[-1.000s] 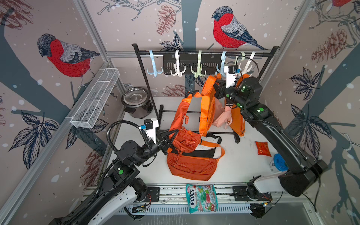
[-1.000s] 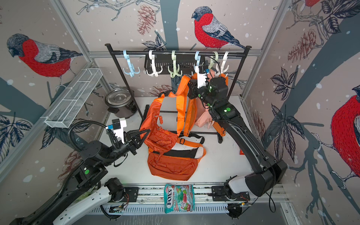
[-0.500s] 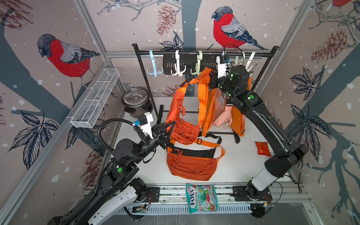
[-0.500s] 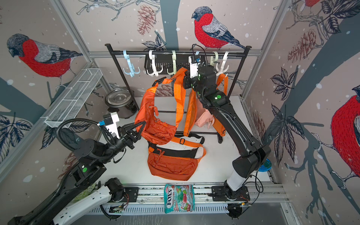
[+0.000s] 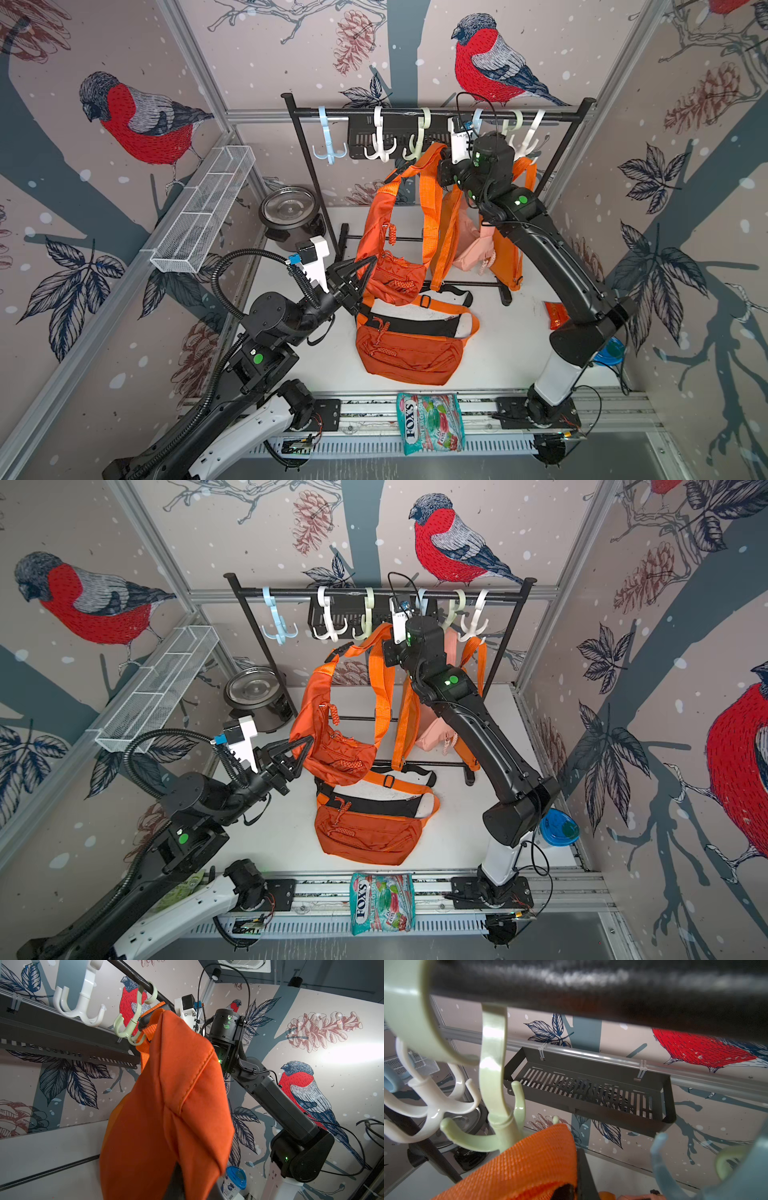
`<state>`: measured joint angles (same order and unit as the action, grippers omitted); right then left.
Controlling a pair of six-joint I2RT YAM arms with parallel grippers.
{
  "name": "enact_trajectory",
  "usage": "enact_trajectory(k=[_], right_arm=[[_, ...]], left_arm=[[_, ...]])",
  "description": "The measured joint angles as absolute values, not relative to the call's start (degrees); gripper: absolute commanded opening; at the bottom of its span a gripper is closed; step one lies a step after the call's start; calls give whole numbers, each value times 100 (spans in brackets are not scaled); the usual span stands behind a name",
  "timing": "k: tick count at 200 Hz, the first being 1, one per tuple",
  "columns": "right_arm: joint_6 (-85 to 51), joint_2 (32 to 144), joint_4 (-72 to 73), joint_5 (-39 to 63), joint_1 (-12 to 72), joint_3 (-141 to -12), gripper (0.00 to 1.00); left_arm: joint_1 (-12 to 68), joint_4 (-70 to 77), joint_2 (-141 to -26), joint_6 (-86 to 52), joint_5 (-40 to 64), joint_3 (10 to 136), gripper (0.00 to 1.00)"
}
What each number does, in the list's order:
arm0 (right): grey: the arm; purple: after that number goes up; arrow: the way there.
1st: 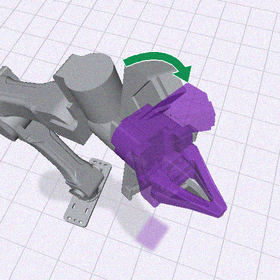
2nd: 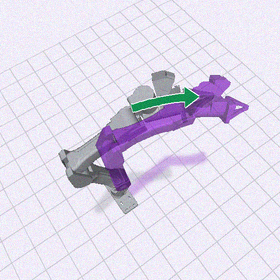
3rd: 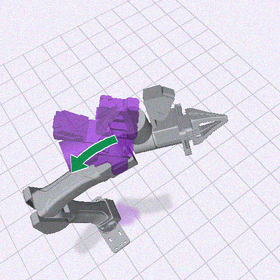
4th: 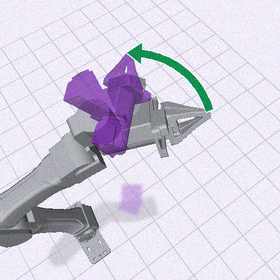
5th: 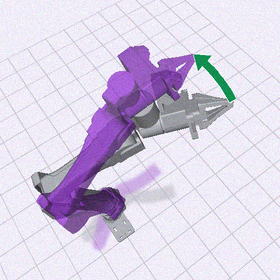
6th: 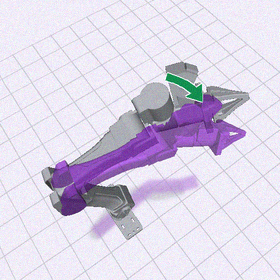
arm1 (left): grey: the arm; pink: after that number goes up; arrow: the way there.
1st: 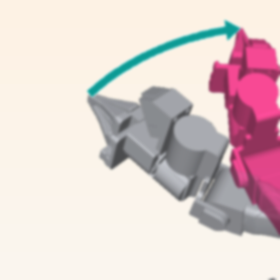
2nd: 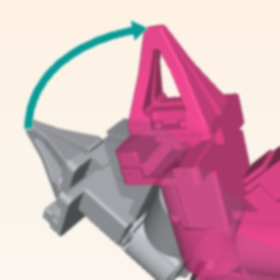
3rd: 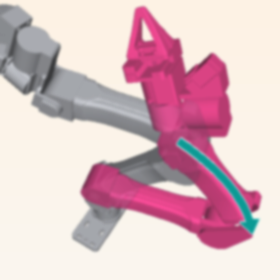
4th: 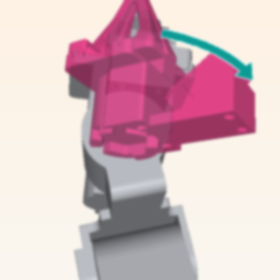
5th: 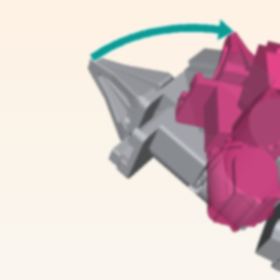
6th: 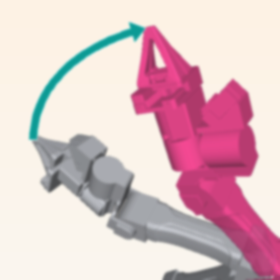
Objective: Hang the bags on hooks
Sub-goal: Hang the bag on the hook.
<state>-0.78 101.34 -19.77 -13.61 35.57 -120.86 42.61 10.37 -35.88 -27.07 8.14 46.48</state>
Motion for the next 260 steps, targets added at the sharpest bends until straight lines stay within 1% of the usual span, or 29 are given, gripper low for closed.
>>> enact_trajectory(k=[38,78,115,136,167,260], right_arm=[[320,10208,-2051,-1750,3804,-12147,3],[489,10269,-2108,-1883,3815,-12149,4],[602,10272,-2250,-1872,3820,-12095,4],[633,10272,-2370,-1811,3813,-12046,6],[644,10143,-2440,-1660,3769,-11644,10],[620,9690,-2342,-1387,3664,-10973,16]], left_arm=[[4261,954,-3688,-2703,567,4788,0],[4261,797,-3828,-2709,427,4869,0],[4261,733,-3798,-2821,427,4681,0],[4261,751,-3776,-2932,432,4532,0],[4261,775,-3769,-3129,451,4281,0],[4261,875,-3964,-3430,469,3983,0]])
